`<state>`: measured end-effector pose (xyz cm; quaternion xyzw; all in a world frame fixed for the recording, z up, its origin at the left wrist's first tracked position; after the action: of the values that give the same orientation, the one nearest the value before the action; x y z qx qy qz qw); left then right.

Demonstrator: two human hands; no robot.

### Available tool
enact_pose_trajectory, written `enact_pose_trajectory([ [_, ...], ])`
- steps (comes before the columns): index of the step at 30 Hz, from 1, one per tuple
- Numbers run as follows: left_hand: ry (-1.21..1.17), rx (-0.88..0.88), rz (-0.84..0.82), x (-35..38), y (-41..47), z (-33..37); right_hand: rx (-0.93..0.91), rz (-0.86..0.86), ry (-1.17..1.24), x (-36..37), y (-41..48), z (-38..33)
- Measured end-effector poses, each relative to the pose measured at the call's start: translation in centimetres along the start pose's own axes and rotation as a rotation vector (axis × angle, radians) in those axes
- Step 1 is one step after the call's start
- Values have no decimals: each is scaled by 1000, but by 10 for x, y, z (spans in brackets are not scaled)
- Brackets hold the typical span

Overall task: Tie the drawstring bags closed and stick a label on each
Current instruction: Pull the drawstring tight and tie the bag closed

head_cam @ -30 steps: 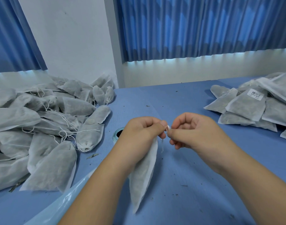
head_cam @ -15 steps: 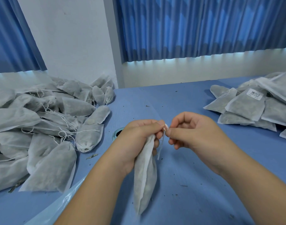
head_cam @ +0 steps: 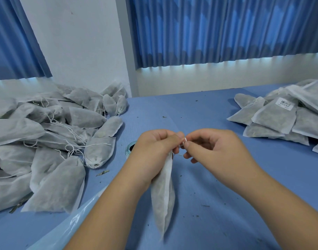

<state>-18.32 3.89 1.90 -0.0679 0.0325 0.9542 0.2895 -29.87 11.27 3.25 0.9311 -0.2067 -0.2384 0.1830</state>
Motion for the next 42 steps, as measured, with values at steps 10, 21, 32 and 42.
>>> enact_pose_trajectory([
  [10, 222, 52, 69, 1, 1, 2, -39, 34, -285, -10, 2, 4],
  [21, -48, -105, -110, 5, 1, -9, 124, 61, 678, -13, 6, 10],
  [32, 77, -81, 31, 0, 4, -10, 421, -147, 993, -2, 1, 14],
  [42, -197, -79, -148, 10, 6, -15, 416, -24, 931, -21, 7, 24],
])
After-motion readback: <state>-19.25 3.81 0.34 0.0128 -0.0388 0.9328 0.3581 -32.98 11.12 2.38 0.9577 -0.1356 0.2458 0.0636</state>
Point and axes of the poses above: each hand's wrist, its own y-axis towards the middle knuckle, its own x-axis out of the palm, z = x × y, the point moved 7 cm from there along y, towards the middle knuckle, and after that the axes turned 4 degrees about -x, right-handed, at the moved point
